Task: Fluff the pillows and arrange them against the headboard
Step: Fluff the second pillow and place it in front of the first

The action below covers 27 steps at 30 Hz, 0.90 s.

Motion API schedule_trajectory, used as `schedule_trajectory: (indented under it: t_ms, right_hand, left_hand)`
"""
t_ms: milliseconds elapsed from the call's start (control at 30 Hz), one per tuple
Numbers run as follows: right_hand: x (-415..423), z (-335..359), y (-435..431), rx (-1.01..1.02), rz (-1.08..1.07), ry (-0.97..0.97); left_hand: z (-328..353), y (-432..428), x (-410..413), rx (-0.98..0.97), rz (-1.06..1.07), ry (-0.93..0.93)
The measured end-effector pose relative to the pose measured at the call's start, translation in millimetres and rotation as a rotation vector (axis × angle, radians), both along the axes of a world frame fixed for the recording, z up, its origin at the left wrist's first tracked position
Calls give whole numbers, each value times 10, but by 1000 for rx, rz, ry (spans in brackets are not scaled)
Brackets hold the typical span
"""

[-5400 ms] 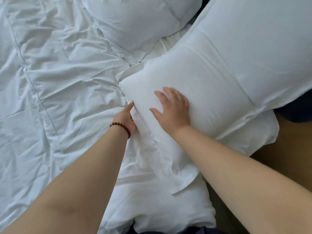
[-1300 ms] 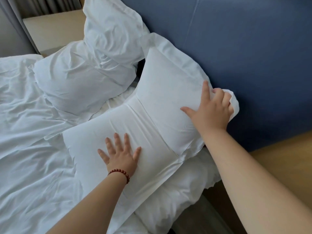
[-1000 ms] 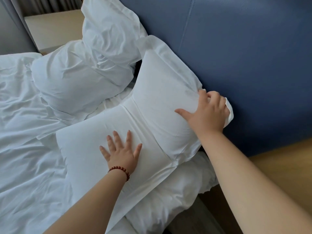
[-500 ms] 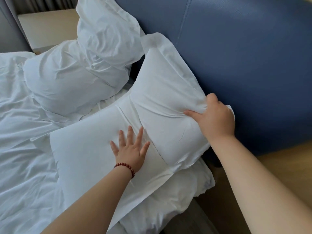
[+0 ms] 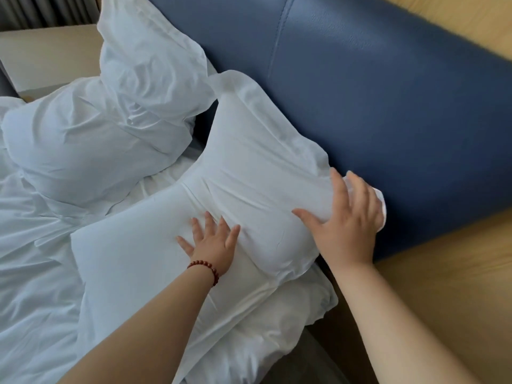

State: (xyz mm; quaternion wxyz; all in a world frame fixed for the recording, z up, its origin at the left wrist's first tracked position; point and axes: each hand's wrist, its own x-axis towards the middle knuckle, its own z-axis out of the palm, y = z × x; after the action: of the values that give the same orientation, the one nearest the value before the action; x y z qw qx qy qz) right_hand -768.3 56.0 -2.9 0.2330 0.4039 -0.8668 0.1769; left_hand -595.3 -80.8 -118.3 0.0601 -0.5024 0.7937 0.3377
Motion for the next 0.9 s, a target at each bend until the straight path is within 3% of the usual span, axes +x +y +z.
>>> schedule_trajectory:
  t_ms: [100,200,333,433,600,700,800,900]
  right_hand:
    - [45,16,112,-94,-86,16]
    - [64,35,167,-199,-140,-89]
    - [94,-10,76,-303,-59,-388]
    - [96,-25,3,-435,13,-555]
    - [98,-70,-25,-411,41,-567]
    - [175,-125,9,-372,46,-406]
    - [371,-263,47,-134,11,-85]
    - [606,-444,106,44,72,7]
  left_hand:
    - [89,89,-21,0,158,283]
    - [217,155,-254,69,175,518]
    - [264,163,-535,171,197,610]
    - [243,165,-604,171,189,582]
    - [239,86,-489,153,98,553]
    - [84,54,-146,-73,-38,294]
    - [-104,157,295,-296,-135,-70]
    - [-214,312,729,-334,-106,-114]
